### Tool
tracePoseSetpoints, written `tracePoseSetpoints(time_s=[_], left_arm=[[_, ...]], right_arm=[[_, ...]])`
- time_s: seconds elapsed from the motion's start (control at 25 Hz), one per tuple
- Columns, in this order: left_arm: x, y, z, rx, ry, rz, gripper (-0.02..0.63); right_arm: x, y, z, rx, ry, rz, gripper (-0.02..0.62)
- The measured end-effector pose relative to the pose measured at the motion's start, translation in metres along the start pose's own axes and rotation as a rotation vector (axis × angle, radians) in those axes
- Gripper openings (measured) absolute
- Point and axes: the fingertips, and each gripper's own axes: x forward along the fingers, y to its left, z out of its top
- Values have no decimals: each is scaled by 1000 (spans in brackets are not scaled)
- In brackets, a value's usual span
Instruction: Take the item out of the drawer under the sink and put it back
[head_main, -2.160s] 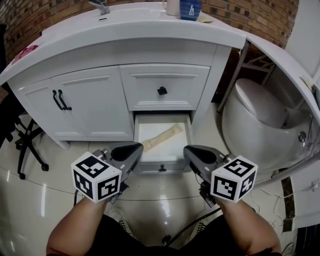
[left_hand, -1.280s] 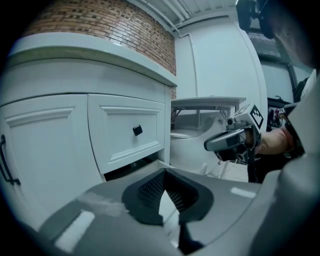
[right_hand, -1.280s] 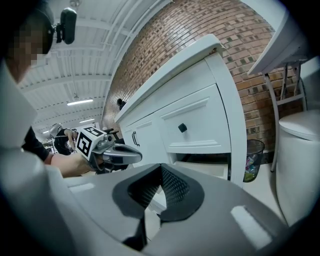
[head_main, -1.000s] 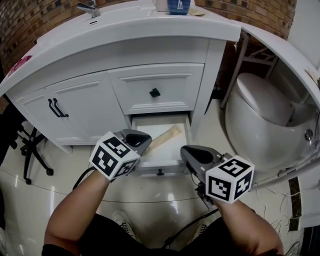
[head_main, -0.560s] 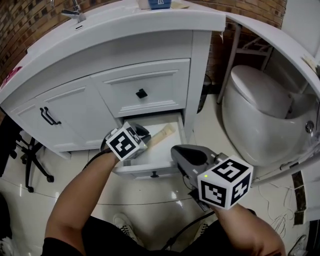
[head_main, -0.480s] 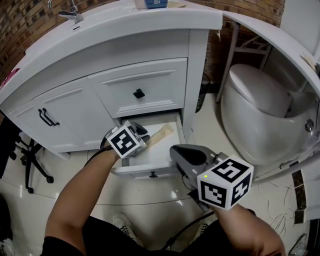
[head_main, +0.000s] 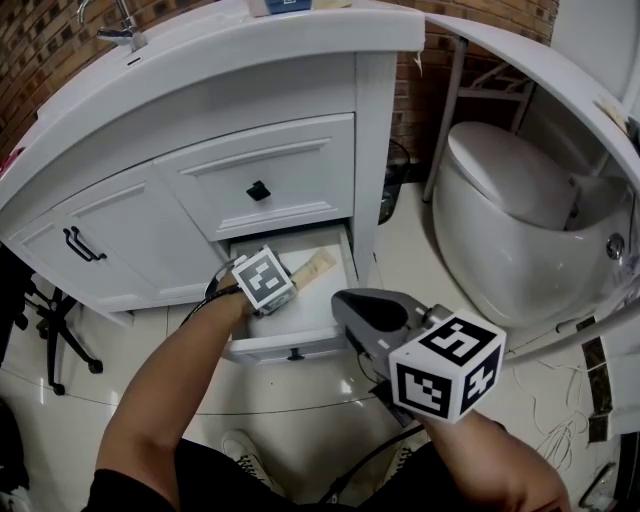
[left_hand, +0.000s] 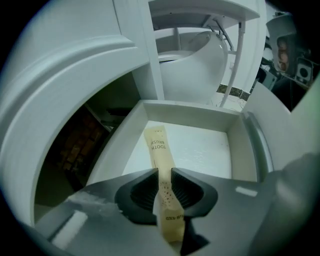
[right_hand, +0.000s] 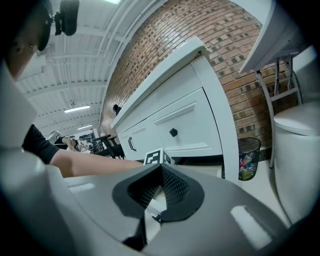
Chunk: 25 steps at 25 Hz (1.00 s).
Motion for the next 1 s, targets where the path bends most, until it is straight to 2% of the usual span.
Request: tracePoseSetpoints(time_s=[0.16, 0.28, 0.36, 0.56, 0.88, 1.0], left_arm=[[8, 1, -9, -28, 57, -27, 66], [8, -1, -5, -72, 43, -65, 62], [8, 1, -4, -106, 24, -63, 44], [-6, 1, 1, -167, -51, -54, 11], [-75, -15, 15, -136, -215, -31, 9], [-105, -18, 12, -129, -271, 11, 9]], right_arm=[[-1, 2, 3, 6, -6, 4, 3], [-1, 3, 2, 1, -1, 5, 3], [-1, 2, 2, 1, 0, 2, 3], [-1, 2, 1, 1, 3, 0, 3], [3, 12, -1, -14, 9, 7, 3], [5, 17, -5, -17, 17, 9, 3]])
